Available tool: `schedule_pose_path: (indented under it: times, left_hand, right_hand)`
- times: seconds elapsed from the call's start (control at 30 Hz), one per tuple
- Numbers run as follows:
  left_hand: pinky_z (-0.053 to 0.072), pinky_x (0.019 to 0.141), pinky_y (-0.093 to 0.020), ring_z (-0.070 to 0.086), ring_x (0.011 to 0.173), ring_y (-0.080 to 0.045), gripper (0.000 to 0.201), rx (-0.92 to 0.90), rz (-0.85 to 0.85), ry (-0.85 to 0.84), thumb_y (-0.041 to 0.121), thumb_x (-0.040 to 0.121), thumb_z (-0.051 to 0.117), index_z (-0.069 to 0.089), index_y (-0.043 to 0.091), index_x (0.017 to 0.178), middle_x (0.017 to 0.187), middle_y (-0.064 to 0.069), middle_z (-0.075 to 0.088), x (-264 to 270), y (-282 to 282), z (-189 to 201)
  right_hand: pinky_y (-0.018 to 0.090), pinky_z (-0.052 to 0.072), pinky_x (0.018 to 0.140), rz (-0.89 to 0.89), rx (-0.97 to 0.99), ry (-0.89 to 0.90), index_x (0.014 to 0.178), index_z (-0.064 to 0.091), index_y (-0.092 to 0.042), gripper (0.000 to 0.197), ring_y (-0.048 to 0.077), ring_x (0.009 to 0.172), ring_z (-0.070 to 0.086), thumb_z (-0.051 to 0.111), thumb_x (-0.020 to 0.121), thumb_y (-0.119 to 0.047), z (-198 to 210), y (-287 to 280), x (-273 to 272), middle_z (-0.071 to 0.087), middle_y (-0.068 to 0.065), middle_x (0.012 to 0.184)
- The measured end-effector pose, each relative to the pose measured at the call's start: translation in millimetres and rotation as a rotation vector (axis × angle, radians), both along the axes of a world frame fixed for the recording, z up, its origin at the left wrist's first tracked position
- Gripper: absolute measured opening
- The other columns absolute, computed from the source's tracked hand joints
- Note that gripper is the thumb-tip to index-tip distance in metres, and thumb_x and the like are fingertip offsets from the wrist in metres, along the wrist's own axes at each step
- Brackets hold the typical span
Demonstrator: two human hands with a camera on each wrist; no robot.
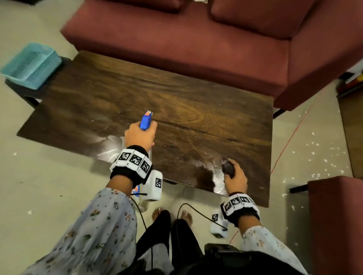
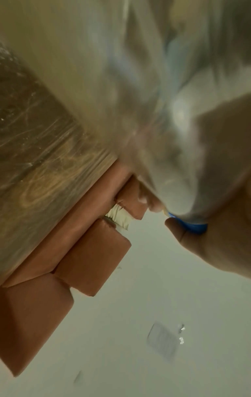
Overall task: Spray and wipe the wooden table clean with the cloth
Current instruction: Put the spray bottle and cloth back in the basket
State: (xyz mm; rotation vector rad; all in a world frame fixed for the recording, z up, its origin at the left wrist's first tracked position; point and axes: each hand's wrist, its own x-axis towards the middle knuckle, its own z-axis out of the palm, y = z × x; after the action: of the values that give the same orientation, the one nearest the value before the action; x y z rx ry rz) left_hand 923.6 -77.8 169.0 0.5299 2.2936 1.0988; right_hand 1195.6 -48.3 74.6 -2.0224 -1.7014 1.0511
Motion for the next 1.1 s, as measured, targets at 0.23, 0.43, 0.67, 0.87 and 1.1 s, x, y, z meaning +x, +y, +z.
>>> schedule_pose_path:
  times: [0.23,0.43,0.67,0.87,1.1]
  left_hand:
    - [0.058,0.077,-0.040,0.059,0.046,-0.020,0.029,0.071,0.173,-0.037,0.033,0.080,0.058,0.058,0.017,0.056,0.054,0.000,0.061,-50,-36,32]
    - [0.058,0.076,-0.038,0.060,0.048,-0.021,0.027,0.096,0.259,-0.026,0.034,0.080,0.058,0.060,0.017,0.060,0.058,-0.001,0.063,-118,-69,48]
    - [0.058,0.078,-0.043,0.065,0.059,-0.029,0.028,0.119,0.354,-0.013,0.043,0.073,0.058,0.059,0.020,0.059,0.060,-0.006,0.065,-225,-114,62]
    - [0.056,0.083,-0.041,0.064,0.057,-0.031,0.029,0.127,0.388,0.046,0.045,0.074,0.058,0.055,0.022,0.058,0.055,-0.004,0.060,-313,-156,74]
    - [0.054,0.084,-0.043,0.067,0.079,-0.040,0.039,0.132,0.425,0.079,0.055,0.065,0.049,0.061,0.019,0.064,0.079,-0.021,0.072,-388,-189,78]
  right_hand:
    - [0.038,0.041,0.085,0.299,0.065,0.004,0.124,0.047,-0.014,0.043,0.038,0.110,0.051,0.056,0.082,-0.009,56,18,-104,0.049,0.017,0.123]
    - [0.036,0.042,0.080,0.507,0.088,-0.024,0.113,0.045,-0.012,0.038,0.034,0.108,0.055,0.063,0.084,-0.027,74,10,-203,0.057,0.014,0.117]
    - [0.036,0.045,0.093,0.706,-0.073,-0.269,0.118,0.056,-0.012,0.051,0.032,0.113,0.056,0.074,0.072,-0.027,78,-10,-343,0.055,0.013,0.125]
    - [0.058,0.024,0.107,0.871,-0.131,-0.520,0.126,0.053,-0.006,0.071,0.038,0.136,0.022,0.050,0.082,-0.061,87,-32,-449,0.021,0.009,0.151]
    - [0.037,0.033,0.107,0.781,-0.405,-0.288,0.134,0.046,-0.005,0.068,0.032,0.127,0.045,0.028,0.091,-0.055,96,-41,-543,0.043,0.017,0.143]
